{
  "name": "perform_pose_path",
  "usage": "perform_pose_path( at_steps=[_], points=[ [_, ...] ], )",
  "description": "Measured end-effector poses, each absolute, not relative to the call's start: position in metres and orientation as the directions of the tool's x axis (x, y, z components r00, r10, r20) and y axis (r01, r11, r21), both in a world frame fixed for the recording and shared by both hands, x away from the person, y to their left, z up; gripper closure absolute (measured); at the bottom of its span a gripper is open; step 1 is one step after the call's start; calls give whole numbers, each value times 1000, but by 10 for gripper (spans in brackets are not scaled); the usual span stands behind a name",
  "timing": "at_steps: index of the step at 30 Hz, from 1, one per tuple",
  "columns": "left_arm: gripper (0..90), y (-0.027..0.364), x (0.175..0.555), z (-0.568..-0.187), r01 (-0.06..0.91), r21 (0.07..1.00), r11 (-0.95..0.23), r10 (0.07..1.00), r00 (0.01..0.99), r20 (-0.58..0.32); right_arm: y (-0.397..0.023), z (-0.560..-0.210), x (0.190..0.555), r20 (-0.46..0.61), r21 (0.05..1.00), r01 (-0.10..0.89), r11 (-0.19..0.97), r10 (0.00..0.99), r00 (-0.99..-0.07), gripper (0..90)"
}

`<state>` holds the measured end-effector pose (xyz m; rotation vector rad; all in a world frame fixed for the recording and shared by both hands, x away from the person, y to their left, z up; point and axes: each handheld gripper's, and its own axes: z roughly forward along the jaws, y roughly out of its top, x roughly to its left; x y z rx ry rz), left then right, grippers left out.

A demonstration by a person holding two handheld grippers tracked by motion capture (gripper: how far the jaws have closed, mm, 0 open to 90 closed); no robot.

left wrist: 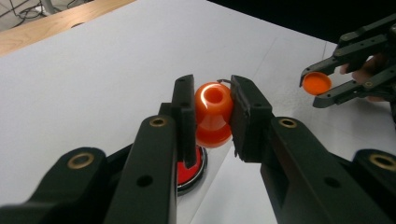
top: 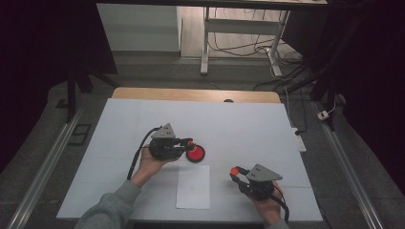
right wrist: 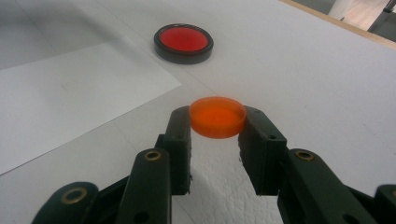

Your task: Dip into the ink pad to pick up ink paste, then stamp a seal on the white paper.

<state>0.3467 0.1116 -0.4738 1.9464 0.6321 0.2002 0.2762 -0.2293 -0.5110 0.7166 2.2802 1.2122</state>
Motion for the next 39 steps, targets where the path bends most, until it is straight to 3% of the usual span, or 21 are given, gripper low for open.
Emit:
perform_pose_path(
  at_steps=[39],
  points=[
    [720, 115, 330, -470, 333, 876, -350, 453, 878, -153, -228, -513, 277, -153, 845, 232, 483, 632, -760, 643]
  ],
)
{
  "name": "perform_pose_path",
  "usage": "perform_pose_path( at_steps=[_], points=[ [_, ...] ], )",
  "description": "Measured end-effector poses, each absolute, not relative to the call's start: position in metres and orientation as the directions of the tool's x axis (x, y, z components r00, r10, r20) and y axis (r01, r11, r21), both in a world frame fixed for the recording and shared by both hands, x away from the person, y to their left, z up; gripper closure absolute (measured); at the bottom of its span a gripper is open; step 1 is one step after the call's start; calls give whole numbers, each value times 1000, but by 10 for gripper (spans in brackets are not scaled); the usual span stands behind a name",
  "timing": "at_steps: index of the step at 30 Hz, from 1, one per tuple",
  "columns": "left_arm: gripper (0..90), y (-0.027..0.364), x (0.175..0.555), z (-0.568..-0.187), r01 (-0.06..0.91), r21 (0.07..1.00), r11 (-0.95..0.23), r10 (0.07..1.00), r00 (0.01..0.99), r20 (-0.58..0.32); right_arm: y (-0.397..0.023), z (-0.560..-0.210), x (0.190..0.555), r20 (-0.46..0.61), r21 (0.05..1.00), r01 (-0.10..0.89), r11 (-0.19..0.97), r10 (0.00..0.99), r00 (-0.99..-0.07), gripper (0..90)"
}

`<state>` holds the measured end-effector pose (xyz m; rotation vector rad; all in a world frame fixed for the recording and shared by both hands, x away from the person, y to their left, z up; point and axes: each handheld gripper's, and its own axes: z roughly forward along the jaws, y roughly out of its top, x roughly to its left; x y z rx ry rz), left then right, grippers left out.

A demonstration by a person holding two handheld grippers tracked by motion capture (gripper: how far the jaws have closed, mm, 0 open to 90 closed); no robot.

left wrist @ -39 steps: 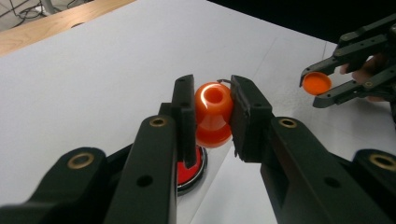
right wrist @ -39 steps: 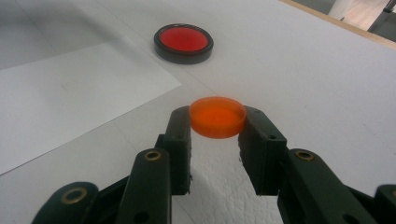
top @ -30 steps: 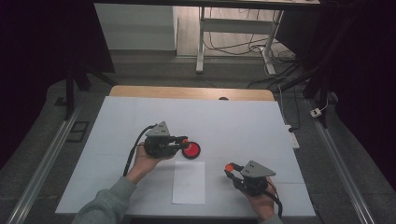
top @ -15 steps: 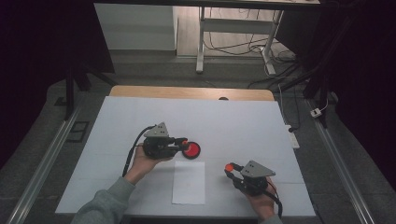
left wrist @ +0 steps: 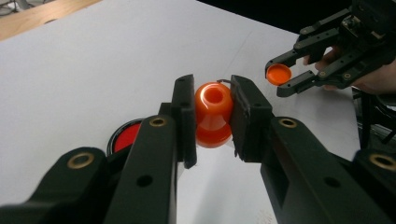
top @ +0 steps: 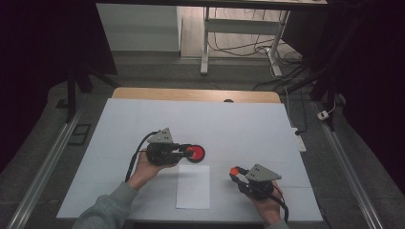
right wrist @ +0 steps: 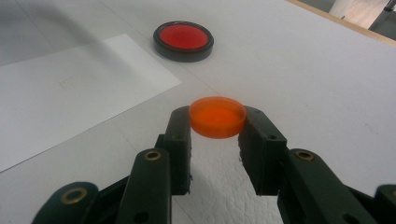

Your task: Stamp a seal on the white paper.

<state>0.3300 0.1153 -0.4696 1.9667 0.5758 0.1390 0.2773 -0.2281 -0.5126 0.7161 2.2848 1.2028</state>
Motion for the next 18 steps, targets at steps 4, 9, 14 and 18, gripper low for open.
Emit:
perform_pose_path(
  at_steps=[4, 9, 14, 18],
  points=[
    [720, 115, 327, -471, 336, 876, -347, 447, 880, -160, -228, -513, 277, -153, 842, 233, 486, 631, -760, 642],
    [720, 114, 324, -473, 336, 872, -355, 436, 885, -163, -229, -513, 277, -152, 846, 232, 480, 633, -759, 642],
    [720, 113, 320, -474, 333, 870, -363, 428, 889, -162, -228, -513, 277, -150, 846, 233, 480, 632, -760, 643],
    [720, 111, 318, -476, 332, 866, -374, 422, 892, -160, -227, -513, 277, -151, 844, 234, 484, 631, -761, 642]
  ],
)
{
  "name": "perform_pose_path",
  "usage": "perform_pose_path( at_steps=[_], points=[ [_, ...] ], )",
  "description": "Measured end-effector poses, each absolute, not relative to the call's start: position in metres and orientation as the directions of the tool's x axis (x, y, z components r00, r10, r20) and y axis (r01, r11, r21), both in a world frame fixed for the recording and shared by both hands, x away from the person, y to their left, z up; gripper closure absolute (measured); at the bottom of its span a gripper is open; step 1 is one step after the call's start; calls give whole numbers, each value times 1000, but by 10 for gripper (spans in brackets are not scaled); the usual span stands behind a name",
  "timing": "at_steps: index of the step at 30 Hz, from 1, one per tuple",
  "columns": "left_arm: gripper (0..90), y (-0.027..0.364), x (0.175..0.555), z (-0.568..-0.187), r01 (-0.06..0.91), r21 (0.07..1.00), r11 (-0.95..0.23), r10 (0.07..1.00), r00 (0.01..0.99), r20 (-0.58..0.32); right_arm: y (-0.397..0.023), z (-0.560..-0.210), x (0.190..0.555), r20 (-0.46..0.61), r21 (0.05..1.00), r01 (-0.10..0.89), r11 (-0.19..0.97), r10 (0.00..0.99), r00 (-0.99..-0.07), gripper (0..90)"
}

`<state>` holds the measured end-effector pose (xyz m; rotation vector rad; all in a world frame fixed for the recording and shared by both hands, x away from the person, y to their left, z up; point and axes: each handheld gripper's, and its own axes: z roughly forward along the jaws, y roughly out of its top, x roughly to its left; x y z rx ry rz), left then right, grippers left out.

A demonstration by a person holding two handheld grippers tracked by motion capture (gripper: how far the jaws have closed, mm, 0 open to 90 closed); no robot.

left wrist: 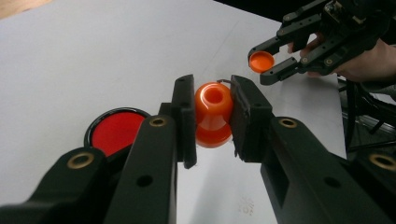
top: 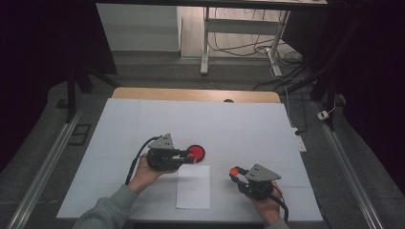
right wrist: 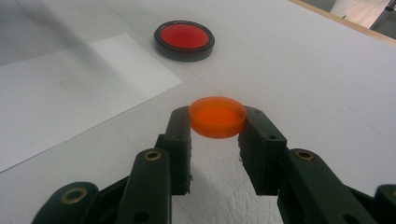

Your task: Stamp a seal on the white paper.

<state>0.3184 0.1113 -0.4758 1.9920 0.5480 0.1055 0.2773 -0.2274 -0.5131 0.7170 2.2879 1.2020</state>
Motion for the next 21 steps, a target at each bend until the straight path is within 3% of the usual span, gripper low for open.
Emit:
perform_pose_path(
  at_steps=[21],
  points=[
    [719, 101, 307, -486, 345, 849, -399, 390, 902, -183, -228, -514, 277, -150, 844, 234, 482, 633, -760, 642]
  ],
)
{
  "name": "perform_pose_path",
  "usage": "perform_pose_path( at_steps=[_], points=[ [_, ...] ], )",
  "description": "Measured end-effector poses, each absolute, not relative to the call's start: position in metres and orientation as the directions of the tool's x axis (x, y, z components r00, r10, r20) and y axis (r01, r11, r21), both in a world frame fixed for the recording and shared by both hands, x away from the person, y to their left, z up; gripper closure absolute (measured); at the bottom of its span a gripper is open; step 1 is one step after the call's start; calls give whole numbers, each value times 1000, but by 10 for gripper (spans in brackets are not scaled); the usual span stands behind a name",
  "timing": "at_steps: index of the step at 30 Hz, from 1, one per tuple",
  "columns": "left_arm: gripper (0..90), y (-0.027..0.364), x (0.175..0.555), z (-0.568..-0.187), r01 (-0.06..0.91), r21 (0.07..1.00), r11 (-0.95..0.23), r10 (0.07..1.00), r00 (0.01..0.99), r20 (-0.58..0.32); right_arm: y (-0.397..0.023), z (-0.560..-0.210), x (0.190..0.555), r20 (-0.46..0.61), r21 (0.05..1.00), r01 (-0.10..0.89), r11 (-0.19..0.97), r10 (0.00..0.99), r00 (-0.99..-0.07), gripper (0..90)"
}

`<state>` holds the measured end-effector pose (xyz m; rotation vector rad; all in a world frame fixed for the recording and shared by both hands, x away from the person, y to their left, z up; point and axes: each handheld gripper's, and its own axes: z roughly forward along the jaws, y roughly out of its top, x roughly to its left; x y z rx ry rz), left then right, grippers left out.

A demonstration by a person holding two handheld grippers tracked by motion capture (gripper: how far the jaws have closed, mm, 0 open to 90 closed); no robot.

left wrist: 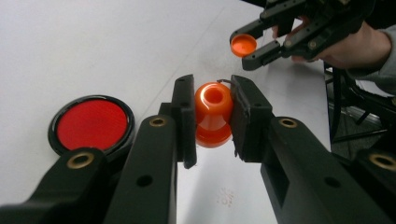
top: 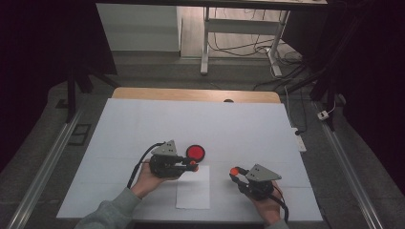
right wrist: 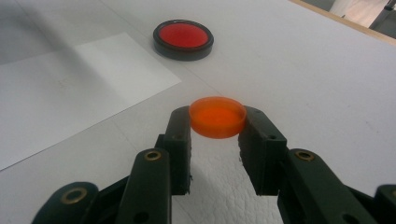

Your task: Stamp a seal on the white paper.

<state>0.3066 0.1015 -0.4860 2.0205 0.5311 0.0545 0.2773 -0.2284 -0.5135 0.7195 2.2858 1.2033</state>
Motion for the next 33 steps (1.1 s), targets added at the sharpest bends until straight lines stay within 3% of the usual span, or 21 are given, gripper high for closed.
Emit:
perform_pose_path(
  at_steps=[33],
  points=[
    [719, 90, 307, -512, 375, 787, -490, 396, 900, -181, -228, -514, 278, -150, 841, 238, 486, 631, -761, 642]
  ],
)
